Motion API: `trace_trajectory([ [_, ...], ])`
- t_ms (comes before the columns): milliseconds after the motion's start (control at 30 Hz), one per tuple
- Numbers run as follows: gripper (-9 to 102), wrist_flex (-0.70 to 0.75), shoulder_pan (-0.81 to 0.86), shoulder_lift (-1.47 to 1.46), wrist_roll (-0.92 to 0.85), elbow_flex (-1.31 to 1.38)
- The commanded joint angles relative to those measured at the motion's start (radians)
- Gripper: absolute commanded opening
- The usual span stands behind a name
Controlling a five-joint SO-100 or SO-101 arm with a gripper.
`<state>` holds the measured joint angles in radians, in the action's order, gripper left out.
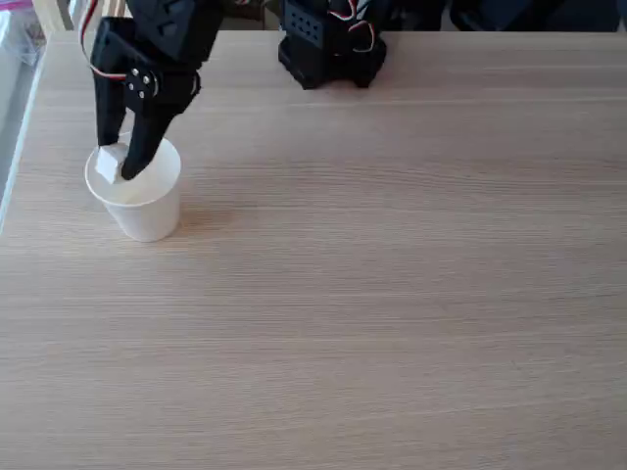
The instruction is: Grasp a block and put it in the bin.
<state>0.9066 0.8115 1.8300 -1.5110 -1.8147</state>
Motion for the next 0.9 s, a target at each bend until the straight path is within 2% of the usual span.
trace_trajectory([
  [0,5,0.023,0.003,0.003,-0.012,0.037],
  [233,8,0.089,0.003,0.008,-0.043,0.037],
  [667,22,0.089,0.003,0.012,-0.04,0.034],
  [867,23,0.089,0.003,0.018,-0.043,0.031],
])
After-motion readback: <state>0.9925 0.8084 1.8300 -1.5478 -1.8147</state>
